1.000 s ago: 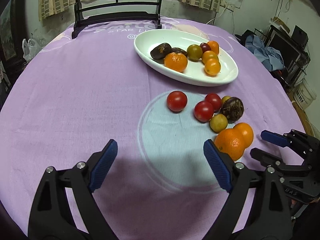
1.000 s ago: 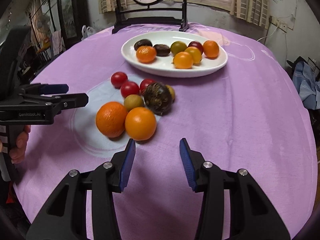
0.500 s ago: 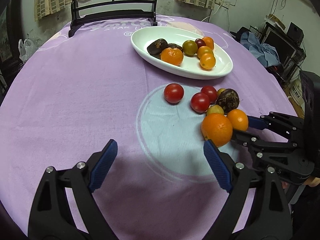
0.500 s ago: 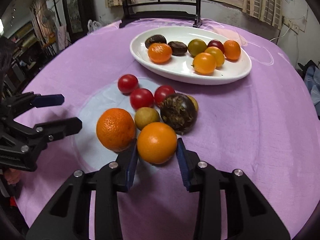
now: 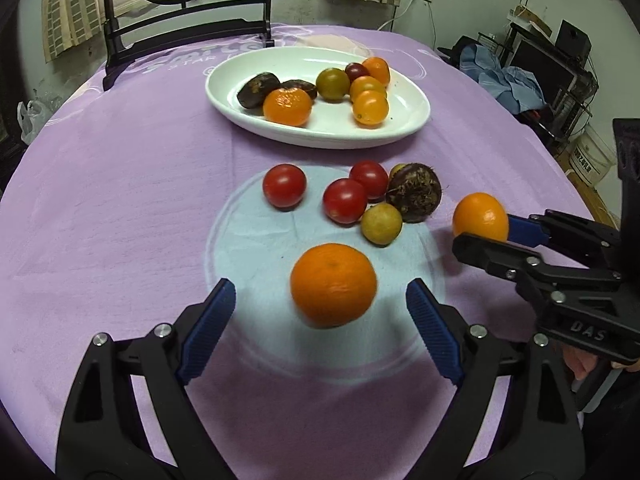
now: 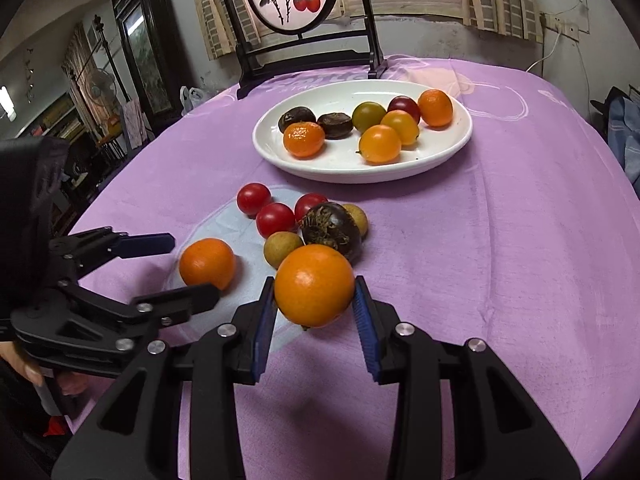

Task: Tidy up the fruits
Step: 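Grasp a mandarin with the left tool while the right tool grasps an orange tomato, then carry mandarin and orange tomato onto the plate and open both tools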

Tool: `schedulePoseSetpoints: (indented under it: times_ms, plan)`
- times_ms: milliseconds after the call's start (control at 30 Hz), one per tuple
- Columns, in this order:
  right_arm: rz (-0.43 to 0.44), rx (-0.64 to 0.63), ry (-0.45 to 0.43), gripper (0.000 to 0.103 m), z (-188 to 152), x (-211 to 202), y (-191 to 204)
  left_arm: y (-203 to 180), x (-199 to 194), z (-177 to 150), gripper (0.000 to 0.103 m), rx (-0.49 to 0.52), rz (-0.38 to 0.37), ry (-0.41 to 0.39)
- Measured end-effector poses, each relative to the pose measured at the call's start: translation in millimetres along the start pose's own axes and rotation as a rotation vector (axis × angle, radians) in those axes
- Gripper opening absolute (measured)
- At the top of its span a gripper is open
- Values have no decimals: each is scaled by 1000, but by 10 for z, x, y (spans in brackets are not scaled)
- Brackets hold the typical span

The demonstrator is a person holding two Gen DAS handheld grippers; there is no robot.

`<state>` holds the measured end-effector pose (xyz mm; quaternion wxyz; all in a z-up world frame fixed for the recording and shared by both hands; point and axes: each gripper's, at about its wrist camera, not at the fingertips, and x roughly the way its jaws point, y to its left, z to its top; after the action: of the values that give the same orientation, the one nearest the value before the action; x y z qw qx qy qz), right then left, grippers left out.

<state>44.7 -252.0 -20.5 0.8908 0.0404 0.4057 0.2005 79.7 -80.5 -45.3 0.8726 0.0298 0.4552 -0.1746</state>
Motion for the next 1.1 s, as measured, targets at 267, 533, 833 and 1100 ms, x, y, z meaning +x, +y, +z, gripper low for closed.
schedulePoseSetpoints:
  times_ms: [267,533,833,1100]
  plan:
    - [23,26,-10,38,0,-32,-57,-26,118,23,45,16,-42,16]
    - [34,46,-33,38,-10,-125,-84,-42,-113,26,44,35,-22,-7]
    - [48,35,-105,38,202,-413,-46,92,-454,447,44,9,-66,-67]
    - [-28,-77,-105,38,800,-200,-9,122,-279,1186,44,-13,-64,-123]
